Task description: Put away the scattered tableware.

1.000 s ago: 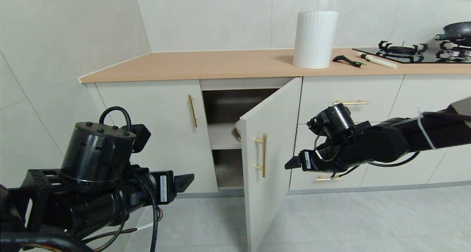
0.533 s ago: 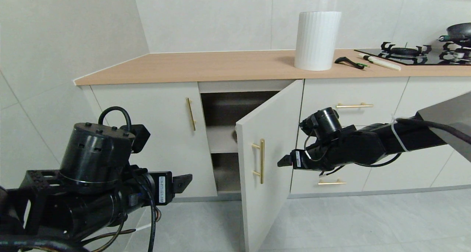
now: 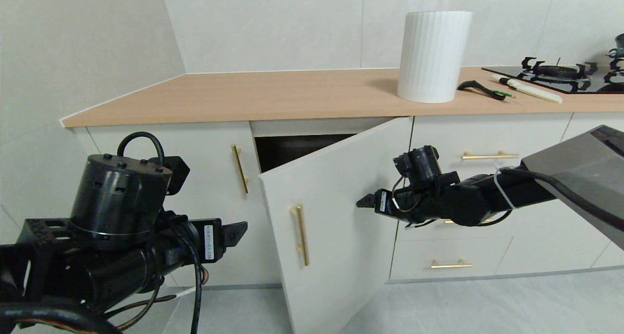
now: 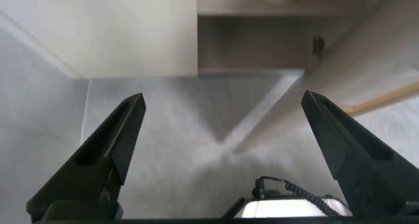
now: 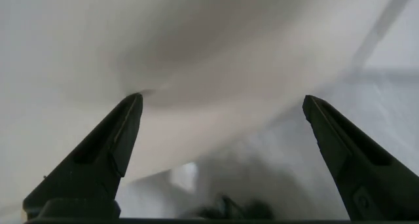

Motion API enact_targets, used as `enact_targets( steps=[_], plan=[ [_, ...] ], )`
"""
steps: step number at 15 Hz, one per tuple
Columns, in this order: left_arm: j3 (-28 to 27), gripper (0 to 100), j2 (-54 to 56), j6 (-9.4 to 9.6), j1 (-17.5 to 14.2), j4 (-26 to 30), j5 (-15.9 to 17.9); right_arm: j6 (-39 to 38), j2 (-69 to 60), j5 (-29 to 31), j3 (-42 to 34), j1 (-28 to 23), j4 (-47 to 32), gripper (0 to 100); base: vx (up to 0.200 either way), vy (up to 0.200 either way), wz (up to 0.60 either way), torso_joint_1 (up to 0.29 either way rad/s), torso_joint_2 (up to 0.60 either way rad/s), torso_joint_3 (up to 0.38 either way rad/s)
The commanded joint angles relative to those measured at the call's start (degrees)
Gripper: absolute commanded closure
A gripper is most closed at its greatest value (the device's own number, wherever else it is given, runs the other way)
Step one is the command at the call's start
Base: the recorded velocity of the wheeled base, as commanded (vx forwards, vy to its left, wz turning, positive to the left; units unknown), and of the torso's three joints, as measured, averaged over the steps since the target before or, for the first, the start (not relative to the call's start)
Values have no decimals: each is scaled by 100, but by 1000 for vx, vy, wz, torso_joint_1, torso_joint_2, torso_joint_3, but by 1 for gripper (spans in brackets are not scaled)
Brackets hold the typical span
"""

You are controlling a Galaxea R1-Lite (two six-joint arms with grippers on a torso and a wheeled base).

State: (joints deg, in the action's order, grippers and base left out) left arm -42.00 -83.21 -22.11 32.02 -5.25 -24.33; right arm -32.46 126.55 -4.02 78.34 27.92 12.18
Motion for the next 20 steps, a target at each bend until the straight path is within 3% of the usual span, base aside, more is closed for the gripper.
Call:
enact_targets(
  steps=[1,9,20],
  plan=[
    [-2,0,24,-12,-3,-11,-1,-129,159,95,6,-6,206,0,0,0,0,0,0,0],
    [16,0,244,111,-21,-2,-1,-814,1109,1677,1140,-32,408,0,0,0,0,0,0,0],
    [25,0,227,111,-21,-2,7,-1438,1337,1932,1922,-454,382,0,0,0,0,0,0,0]
  ],
)
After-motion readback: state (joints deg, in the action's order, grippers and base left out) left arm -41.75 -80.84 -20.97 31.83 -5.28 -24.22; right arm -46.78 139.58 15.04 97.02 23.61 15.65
